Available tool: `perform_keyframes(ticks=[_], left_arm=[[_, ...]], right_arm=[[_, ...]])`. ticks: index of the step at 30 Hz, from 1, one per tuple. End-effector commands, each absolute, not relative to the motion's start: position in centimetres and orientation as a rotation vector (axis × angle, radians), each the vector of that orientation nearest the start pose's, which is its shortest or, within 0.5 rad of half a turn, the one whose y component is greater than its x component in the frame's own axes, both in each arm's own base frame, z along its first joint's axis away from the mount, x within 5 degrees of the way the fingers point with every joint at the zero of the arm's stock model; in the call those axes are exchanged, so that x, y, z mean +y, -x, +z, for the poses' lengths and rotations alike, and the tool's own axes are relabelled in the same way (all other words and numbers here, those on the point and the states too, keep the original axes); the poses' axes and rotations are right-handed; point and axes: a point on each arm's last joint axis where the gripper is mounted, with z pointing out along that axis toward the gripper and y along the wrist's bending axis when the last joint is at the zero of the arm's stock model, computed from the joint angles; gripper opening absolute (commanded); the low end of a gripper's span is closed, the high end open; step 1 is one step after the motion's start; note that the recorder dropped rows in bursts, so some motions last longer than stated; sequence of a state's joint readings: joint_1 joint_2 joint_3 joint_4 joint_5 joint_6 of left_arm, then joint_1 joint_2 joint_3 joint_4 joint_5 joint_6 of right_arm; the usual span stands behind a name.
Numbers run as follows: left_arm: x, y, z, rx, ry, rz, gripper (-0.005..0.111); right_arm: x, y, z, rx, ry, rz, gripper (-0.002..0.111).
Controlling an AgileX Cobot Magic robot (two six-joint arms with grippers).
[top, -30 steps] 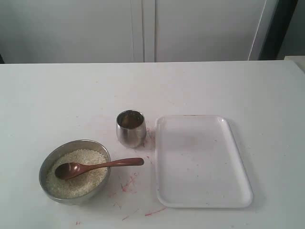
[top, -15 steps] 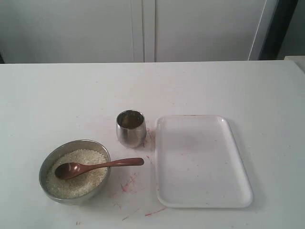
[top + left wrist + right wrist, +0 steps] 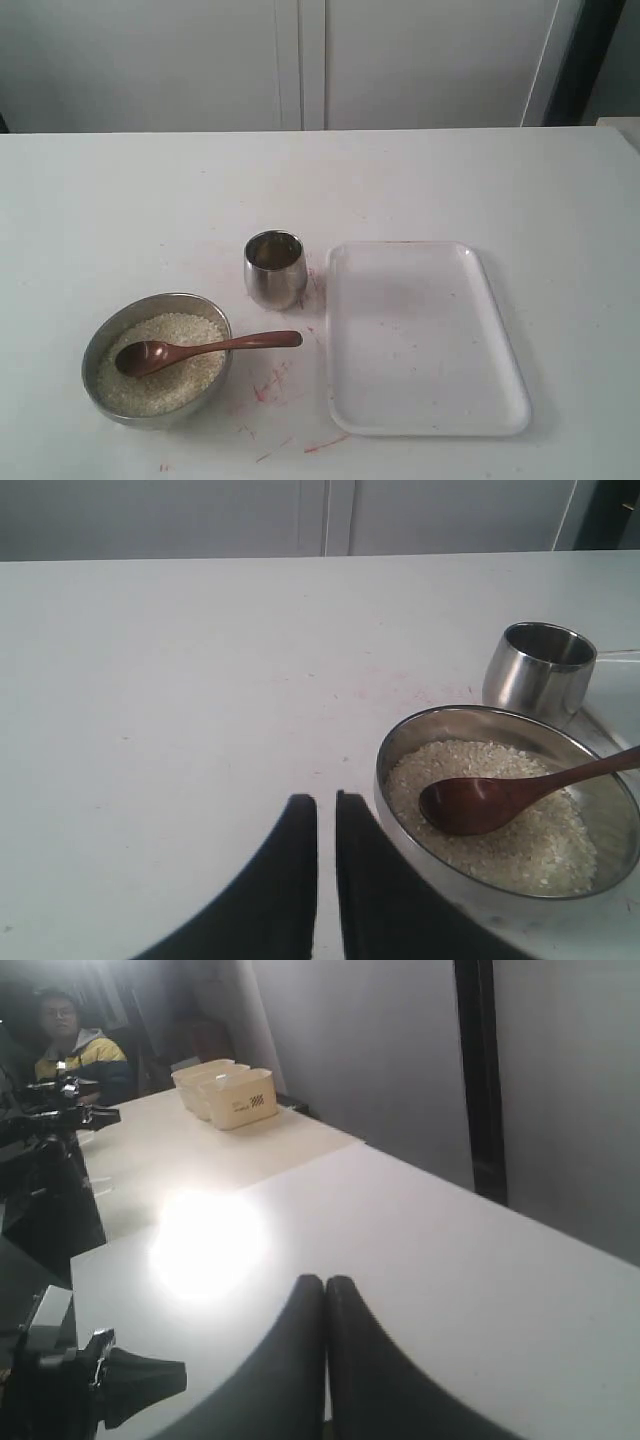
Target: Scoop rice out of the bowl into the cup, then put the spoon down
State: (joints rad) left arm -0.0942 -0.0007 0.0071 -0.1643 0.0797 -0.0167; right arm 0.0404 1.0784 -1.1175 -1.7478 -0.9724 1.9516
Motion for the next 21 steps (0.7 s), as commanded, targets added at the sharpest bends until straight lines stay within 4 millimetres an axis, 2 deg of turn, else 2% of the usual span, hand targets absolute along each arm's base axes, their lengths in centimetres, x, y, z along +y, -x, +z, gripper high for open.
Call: perform_keyframes(ticks=[1,3,6,12,13,16,21], left_arm=[[-0.6,-5.6,20.6,1.562,0.065,-0.232,0.014],[-0.6,-5.6,20.6,1.562,0.065,-0.232,0.014],[-0.6,-5.6,20.6,1.562,0.065,-0.232,0.014],[-0.6,-5.6,20.6,1.562,0.065,-0.232,0.014],[-0.6,-5.6,20.6,1.562,0.065,-0.232,0.014],[-0.6,-5.6,20.6,1.562,0.065,-0.232,0.014],[-0.6,-5.6,20.6,1.562,0.065,-0.232,0.014]], right_arm=[[8.4,-21.3,42.3,1.637,0.686,0.937,0.0],[8.5,-22.0,41.6,1.686,0.655,0.998,0.0],[9.0,-22.8,40.5,1.728,0.695,1.077,0.0],[11.5,-24.5,37.2,1.82,0.815,1.293,0.0],[12.4,-24.8,36.4,1.836,0.842,1.326,0.0],[14.8,-25.2,35.0,1.784,0.977,1.284,0.0],[17.4,-25.3,34.6,1.72,1.028,1.101,0.0]])
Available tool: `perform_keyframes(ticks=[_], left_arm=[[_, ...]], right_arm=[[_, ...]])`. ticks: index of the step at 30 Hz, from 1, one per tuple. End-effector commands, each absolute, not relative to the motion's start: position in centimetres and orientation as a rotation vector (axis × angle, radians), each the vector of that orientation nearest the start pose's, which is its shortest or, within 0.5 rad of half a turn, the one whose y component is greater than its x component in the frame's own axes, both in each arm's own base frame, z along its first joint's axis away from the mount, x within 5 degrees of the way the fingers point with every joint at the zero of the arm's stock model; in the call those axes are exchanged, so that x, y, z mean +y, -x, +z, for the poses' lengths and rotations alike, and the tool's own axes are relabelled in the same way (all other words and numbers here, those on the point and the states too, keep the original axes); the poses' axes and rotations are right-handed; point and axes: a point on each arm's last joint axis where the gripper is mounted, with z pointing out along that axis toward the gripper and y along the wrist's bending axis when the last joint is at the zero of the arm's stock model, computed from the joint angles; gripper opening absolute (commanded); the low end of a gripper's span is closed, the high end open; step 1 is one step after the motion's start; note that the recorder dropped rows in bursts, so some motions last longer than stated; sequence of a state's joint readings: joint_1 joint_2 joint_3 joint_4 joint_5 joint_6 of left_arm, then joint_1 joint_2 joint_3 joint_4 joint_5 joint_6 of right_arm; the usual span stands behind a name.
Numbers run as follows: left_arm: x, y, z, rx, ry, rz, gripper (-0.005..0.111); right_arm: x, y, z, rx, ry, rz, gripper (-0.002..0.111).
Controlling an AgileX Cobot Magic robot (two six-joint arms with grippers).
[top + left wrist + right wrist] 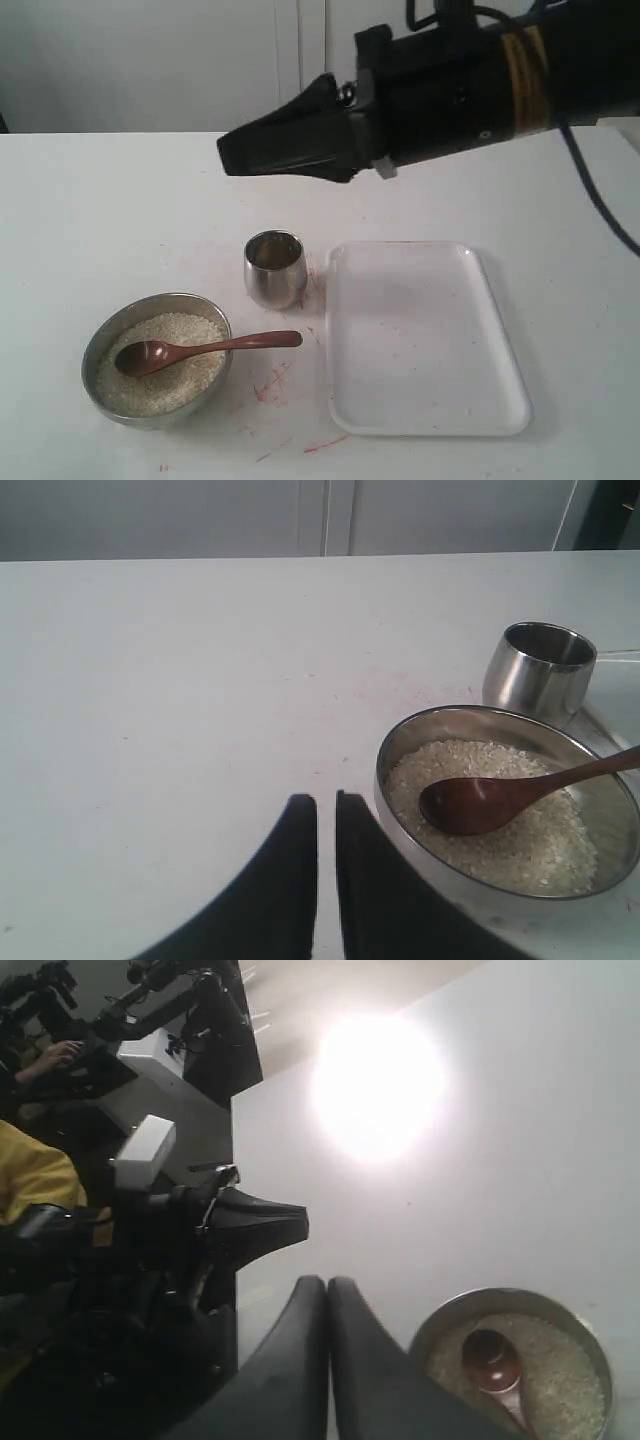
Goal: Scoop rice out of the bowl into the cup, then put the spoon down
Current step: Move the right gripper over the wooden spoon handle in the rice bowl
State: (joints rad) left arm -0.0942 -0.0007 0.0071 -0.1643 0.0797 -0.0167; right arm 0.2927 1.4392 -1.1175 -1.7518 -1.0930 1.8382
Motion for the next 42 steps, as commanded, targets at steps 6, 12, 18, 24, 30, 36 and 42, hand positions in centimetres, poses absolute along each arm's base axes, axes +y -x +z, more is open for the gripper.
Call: perform_keyframes(ticks=[6,12,18,24,30,36,42], left_arm=[[-0.6,-5.6,20.6,1.562,0.065,-0.232,0.014],[-0.6,-5.6,20.6,1.562,0.065,-0.232,0.014],[-0.6,-5.6,20.6,1.562,0.065,-0.232,0.014],[-0.6,-5.6,20.6,1.562,0.065,-0.232,0.014],[-0.6,-5.6,20.6,1.562,0.065,-0.232,0.014],[-0.6,-5.6,20.6,1.562,0.065,-0.232,0.014],[-0.6,-5.6,20.6,1.562,0.065,-0.232,0.014]], right_arm=[[19.7,-25.4,34.5,1.666,1.023,0.858,0.0],[22.2,-24.6,34.4,1.529,1.12,0.551,0.0],[23.7,-23.5,33.4,1.452,1.164,0.187,0.0],[23.9,-22.5,32.1,1.47,1.196,0.171,0.0],[23.3,-21.7,32.9,1.489,1.14,0.241,0.0],[22.7,-19.9,35.2,1.4,1.161,0.337,0.0],[22.0,-18.3,36.8,1.325,1.184,0.406,0.0]])
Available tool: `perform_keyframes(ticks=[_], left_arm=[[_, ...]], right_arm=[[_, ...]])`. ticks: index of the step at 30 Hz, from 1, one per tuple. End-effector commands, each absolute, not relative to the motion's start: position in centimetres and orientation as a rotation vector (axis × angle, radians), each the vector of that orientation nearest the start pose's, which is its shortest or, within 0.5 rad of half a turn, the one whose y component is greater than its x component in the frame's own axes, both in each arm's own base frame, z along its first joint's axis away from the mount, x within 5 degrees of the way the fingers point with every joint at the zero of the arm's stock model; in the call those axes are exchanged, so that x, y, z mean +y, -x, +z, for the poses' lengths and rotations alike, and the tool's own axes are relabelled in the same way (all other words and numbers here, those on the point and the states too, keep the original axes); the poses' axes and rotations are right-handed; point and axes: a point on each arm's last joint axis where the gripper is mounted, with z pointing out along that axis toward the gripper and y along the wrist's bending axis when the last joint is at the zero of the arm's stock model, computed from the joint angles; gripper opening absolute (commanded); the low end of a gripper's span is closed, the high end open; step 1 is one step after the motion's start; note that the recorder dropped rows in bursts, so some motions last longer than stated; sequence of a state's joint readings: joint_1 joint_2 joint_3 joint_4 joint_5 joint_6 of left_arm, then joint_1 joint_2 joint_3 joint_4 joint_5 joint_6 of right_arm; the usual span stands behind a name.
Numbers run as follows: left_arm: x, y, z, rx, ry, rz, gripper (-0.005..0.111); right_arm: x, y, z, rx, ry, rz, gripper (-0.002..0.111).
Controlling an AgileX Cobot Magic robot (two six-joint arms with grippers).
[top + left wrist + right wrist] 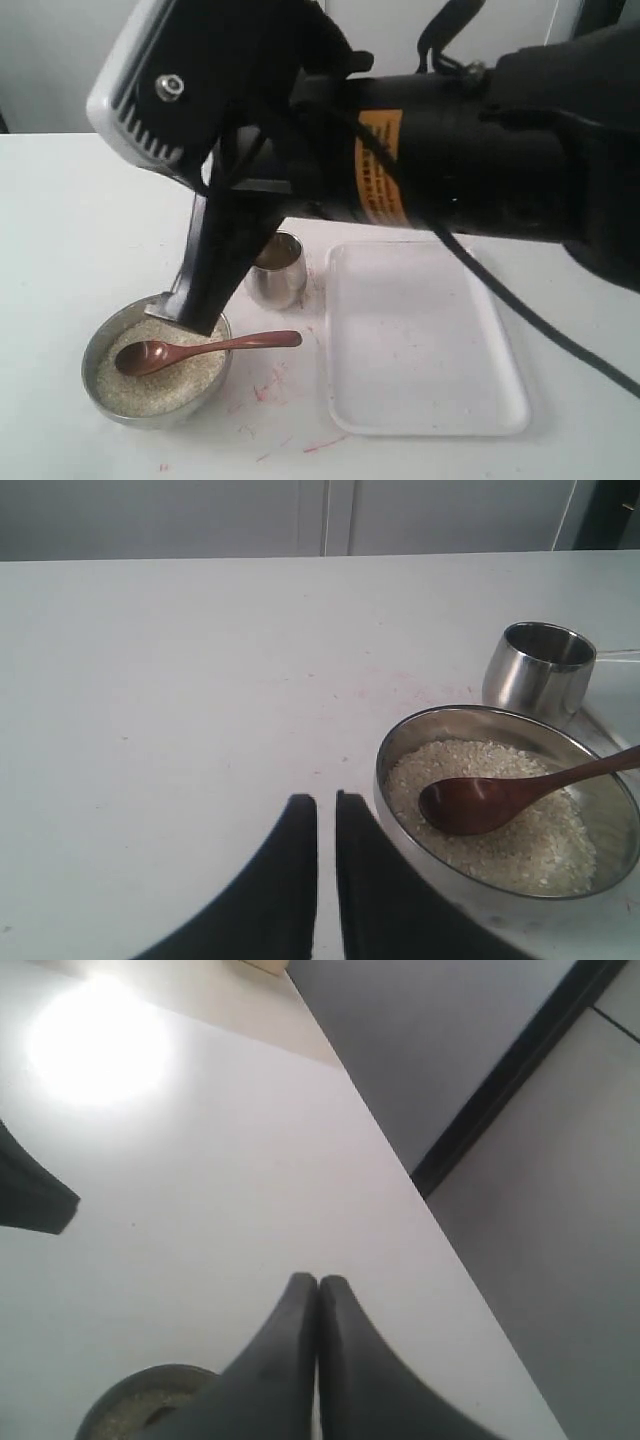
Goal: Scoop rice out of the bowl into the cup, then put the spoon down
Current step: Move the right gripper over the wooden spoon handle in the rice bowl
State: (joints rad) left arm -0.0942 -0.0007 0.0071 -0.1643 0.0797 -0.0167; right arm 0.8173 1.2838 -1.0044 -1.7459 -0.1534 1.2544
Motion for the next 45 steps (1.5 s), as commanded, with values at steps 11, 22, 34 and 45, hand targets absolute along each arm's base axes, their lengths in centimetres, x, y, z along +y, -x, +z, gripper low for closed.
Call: perform_keyframes(ticks=[11,22,34,45], left_arm=[[-0.6,-5.6,20.6,1.562,0.065,-0.232,0.014],[-0.6,-5.6,20.6,1.562,0.065,-0.232,0.014],[-0.6,-5.6,20.6,1.562,0.065,-0.232,0.014],[-0.6,-5.6,20.6,1.562,0.065,-0.232,0.014]], right_arm=[[21.1,-17.8,38.2,1.257,1.174,0.343,0.0],[20.4,-18.6,38.8,1.12,1.21,0.048,0.0],[20.4,-18.2,35.8,1.47,1.331,0.001,0.0],[21.7,-20.2,34.4,1.792,1.442,-0.08,0.0]])
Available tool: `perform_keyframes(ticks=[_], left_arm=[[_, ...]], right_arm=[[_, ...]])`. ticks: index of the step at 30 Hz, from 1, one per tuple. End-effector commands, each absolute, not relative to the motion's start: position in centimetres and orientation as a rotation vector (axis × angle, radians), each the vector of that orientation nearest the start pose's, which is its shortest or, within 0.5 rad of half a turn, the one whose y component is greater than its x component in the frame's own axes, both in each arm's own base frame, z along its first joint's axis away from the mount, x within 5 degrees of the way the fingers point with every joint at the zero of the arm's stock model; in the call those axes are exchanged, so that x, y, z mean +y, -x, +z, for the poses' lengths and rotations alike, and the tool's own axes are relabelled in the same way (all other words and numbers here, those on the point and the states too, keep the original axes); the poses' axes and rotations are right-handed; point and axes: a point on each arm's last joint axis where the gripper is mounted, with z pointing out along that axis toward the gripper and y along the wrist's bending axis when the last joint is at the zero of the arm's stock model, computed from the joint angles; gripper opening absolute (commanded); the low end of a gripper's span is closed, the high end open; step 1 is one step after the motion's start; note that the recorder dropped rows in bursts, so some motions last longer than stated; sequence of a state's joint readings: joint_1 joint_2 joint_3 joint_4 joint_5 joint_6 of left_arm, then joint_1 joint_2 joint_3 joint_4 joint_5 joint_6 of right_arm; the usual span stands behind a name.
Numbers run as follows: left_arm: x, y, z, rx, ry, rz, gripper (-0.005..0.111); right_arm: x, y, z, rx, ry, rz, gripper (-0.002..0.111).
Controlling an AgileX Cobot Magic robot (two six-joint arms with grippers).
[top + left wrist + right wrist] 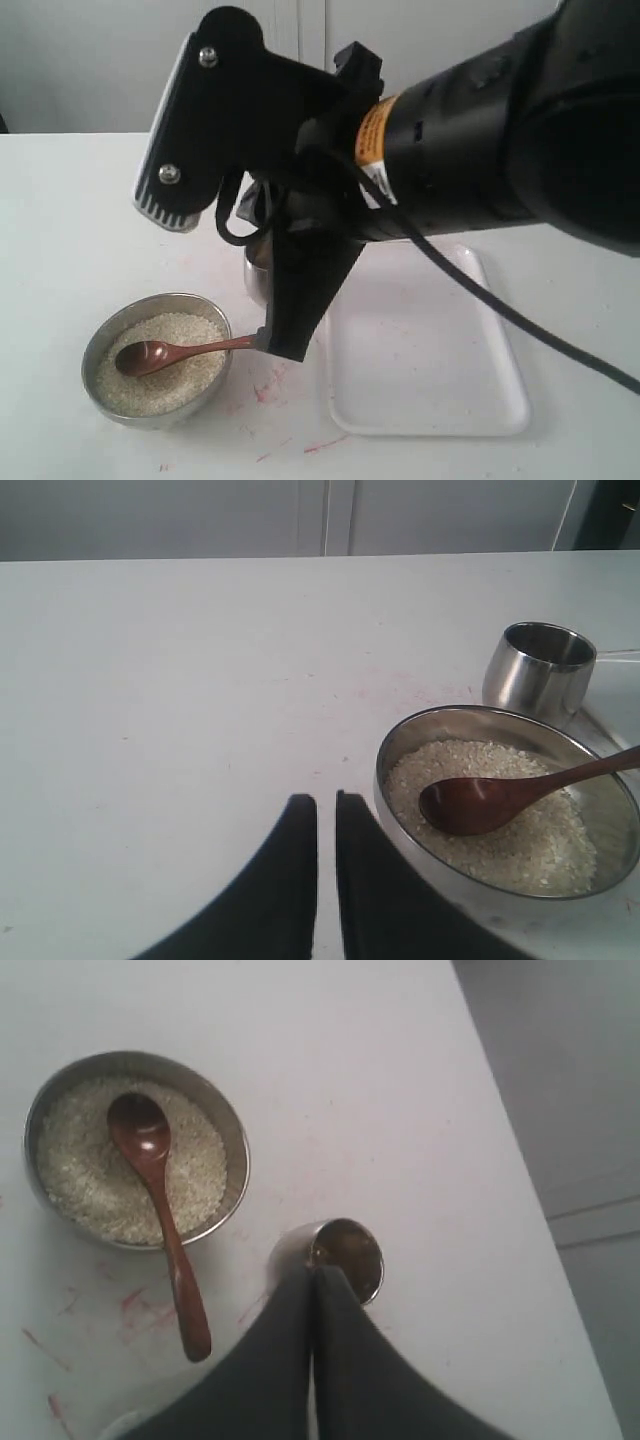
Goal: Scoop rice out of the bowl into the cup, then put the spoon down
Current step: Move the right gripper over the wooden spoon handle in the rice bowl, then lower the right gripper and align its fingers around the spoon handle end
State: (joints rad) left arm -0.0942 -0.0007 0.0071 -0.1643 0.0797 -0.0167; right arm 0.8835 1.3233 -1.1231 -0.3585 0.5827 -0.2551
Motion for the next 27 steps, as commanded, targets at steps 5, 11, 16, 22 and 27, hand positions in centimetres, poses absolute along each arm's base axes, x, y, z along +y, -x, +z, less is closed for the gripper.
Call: perform_keyframes(ticks=[5,11,16,22,27], left_arm=[[-0.6,-5.6,20.6,1.562,0.065,-0.232,0.014],[-0.6,-5.6,20.6,1.562,0.065,-0.232,0.014],[-0.6,-5.6,20.6,1.562,0.065,-0.232,0.014],[-0.6,-5.6,20.6,1.562,0.065,-0.232,0.014],[-0.6,-5.6,20.6,1.562,0.065,-0.232,0.014]], right_arm=[[22.0,-20.9,34.5,1.846,1.585,-0.19,0.0],[22.5,-22.1,34.1,1.947,1.728,-0.106,0.0],[21.9,-23.8,33.4,2.069,1.787,-0.095,0.0],[20.7,-25.6,33.6,2.1,1.796,0.224,0.0],[19.7,-27.1,33.8,2.044,1.732,0.452,0.0]])
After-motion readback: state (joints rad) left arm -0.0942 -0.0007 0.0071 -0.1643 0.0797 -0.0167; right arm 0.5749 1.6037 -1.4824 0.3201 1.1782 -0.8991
